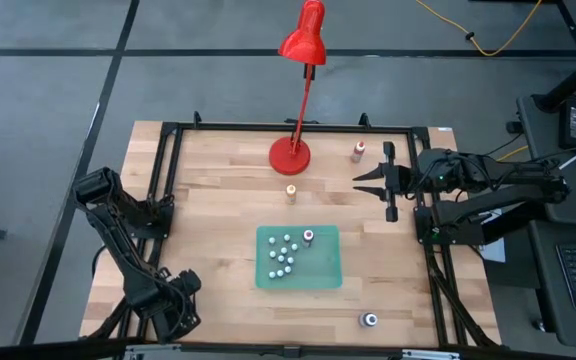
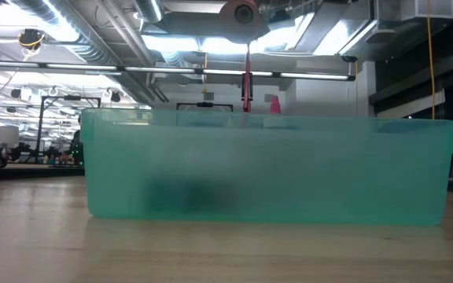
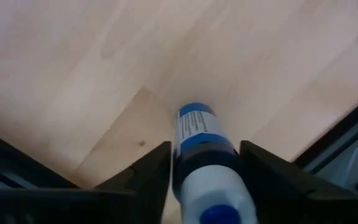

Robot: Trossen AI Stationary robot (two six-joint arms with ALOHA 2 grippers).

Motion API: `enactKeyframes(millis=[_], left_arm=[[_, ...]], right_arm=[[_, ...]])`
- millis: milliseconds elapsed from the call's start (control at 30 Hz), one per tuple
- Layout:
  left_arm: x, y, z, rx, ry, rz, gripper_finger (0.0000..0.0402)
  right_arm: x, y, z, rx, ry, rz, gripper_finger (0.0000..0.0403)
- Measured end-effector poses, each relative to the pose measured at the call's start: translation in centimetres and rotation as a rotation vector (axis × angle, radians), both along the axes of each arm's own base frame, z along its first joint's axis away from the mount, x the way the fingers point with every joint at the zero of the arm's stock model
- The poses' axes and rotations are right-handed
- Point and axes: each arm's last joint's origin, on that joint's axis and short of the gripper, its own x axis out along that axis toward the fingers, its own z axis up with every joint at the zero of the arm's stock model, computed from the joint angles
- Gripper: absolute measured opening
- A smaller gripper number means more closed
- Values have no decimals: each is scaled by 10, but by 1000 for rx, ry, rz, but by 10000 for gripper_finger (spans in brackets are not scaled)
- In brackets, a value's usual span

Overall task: Pick & Place food coloring
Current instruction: Put the big blue food coloring bottle into the blue bin

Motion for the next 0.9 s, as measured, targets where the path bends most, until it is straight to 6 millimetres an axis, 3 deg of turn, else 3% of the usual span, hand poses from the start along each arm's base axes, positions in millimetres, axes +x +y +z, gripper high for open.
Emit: enactKeyframes(millis=[100,433,667,900], left_arm=[[0,-2,0,-28,18,-10,145],[11,-9,19,-87,-26,-23,143],[35,-10,48,-125,-143,-73,143],[69,1,82,-157,-263,-164,143]], right_arm=[[0,0,0,0,0,0,87],[0,0,0,-2,0,0,87],[0,0,0,-3,0,0,87],[0,0,0,-4,0,1,88]])
